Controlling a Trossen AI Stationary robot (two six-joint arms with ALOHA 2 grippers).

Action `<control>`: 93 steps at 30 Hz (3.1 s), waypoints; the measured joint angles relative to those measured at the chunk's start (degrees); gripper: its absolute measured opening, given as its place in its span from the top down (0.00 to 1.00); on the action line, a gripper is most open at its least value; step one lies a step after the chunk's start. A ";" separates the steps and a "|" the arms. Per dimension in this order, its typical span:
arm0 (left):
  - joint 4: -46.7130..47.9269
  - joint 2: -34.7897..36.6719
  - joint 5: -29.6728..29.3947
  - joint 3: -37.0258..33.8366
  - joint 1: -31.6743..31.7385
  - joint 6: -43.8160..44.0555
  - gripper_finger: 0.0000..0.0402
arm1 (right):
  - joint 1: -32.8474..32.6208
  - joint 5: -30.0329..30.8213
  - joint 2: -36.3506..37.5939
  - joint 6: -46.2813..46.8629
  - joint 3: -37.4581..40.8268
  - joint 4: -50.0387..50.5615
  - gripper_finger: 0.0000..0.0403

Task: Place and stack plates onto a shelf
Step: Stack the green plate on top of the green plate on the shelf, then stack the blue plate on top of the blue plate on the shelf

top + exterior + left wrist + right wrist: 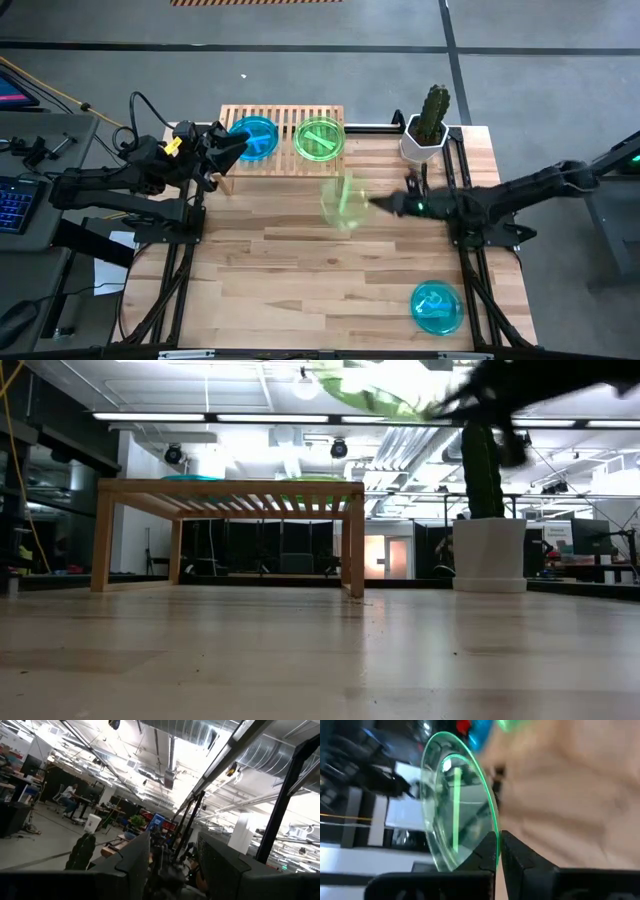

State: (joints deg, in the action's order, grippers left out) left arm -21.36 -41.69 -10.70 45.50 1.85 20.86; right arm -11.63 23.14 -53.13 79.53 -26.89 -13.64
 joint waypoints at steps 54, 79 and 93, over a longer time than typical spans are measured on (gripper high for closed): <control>0.07 0.23 0.04 0.00 0.00 0.13 0.61 | 36.10 -16.52 -30.50 -21.10 -35.24 18.98 0.81; 6.44 0.12 0.24 0.00 -0.02 0.11 0.61 | 24.67 -25.18 -11.48 -45.61 -34.91 46.18 0.49; 7.60 -0.79 -1.90 0.00 0.00 1.53 0.61 | 11.58 -16.47 0.75 -38.44 -28.53 48.18 0.49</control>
State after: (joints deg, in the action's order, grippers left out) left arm -13.76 -42.48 -12.60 45.50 1.85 22.39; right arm -0.05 6.67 -52.38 41.10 -55.42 34.54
